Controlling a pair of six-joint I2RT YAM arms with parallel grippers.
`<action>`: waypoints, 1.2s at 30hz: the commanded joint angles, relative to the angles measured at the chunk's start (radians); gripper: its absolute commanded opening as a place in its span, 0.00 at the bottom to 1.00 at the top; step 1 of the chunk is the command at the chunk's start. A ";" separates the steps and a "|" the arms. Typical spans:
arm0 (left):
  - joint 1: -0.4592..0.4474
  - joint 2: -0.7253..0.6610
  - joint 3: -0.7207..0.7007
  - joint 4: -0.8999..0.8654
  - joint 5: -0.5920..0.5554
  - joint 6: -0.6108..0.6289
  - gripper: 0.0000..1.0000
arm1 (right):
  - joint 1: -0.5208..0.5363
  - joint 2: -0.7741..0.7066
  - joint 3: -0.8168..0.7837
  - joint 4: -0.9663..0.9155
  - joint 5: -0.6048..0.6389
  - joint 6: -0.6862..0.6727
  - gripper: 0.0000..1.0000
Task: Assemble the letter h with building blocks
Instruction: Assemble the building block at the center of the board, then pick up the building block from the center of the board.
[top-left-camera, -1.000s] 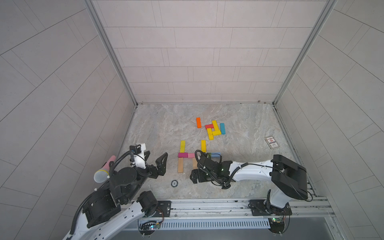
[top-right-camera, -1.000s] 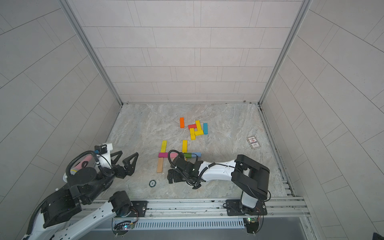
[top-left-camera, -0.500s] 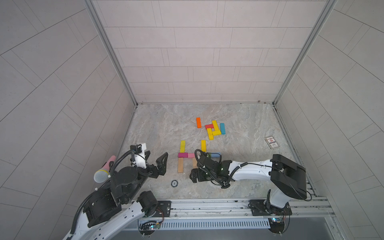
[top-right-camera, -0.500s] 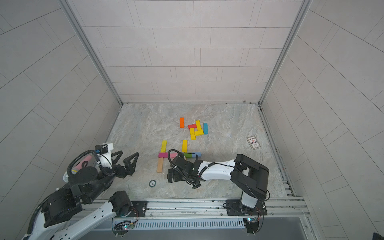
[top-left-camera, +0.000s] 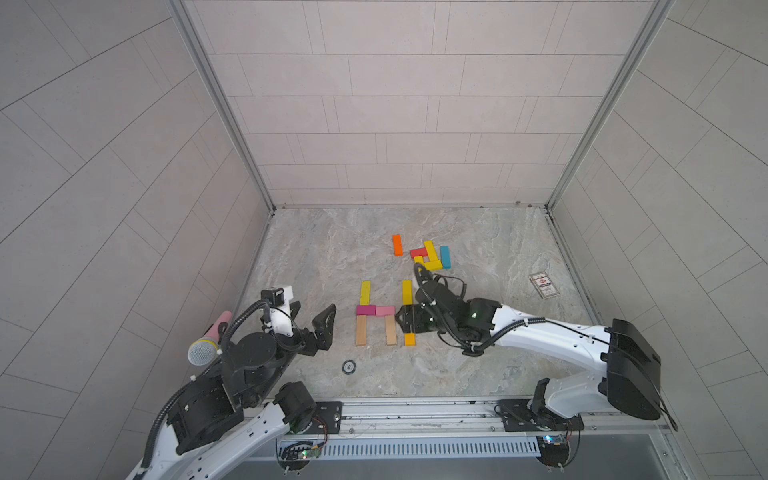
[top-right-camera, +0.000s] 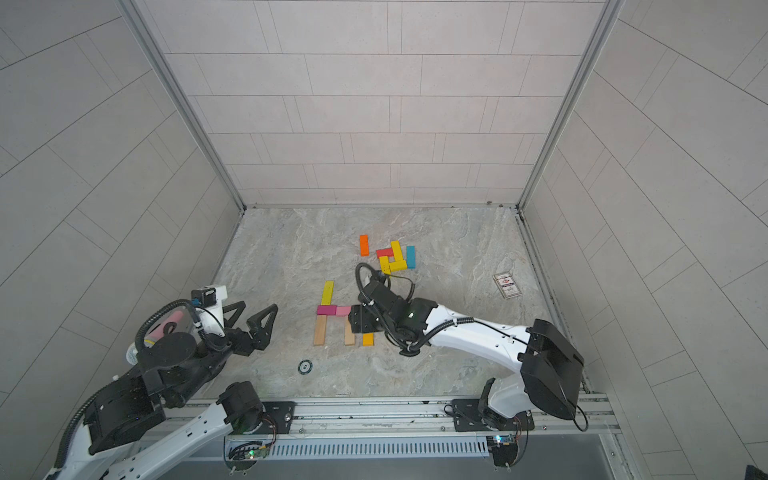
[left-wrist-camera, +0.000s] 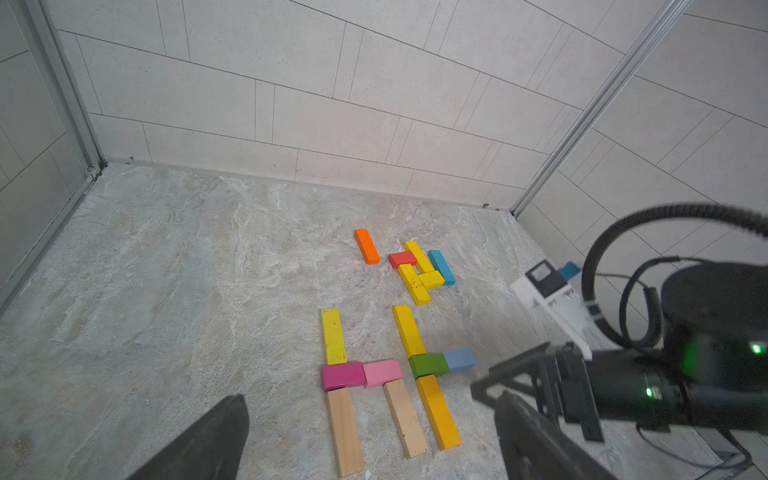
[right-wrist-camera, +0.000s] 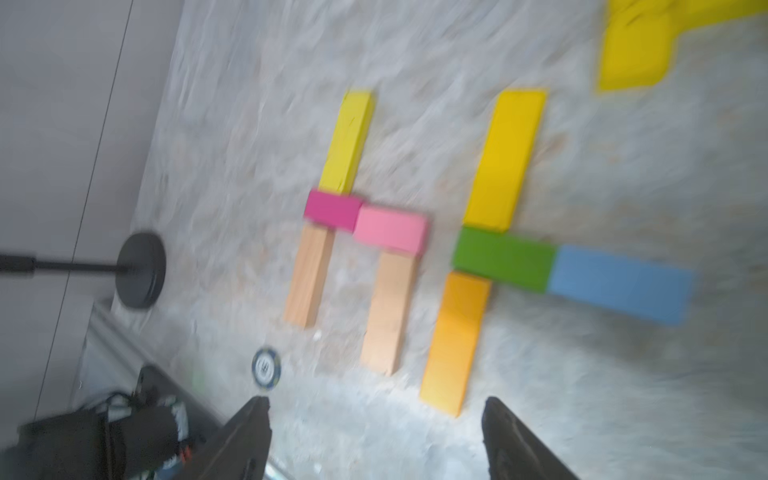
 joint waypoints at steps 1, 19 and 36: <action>0.006 0.011 -0.013 0.016 -0.006 0.017 1.00 | -0.119 0.041 0.063 -0.104 0.070 -0.115 0.67; 0.006 0.037 -0.013 0.004 -0.026 0.014 1.00 | -0.309 0.634 0.625 -0.274 -0.008 -0.394 0.59; 0.007 0.055 -0.011 0.001 -0.030 0.014 1.00 | -0.368 0.868 0.898 -0.374 0.035 -0.483 0.56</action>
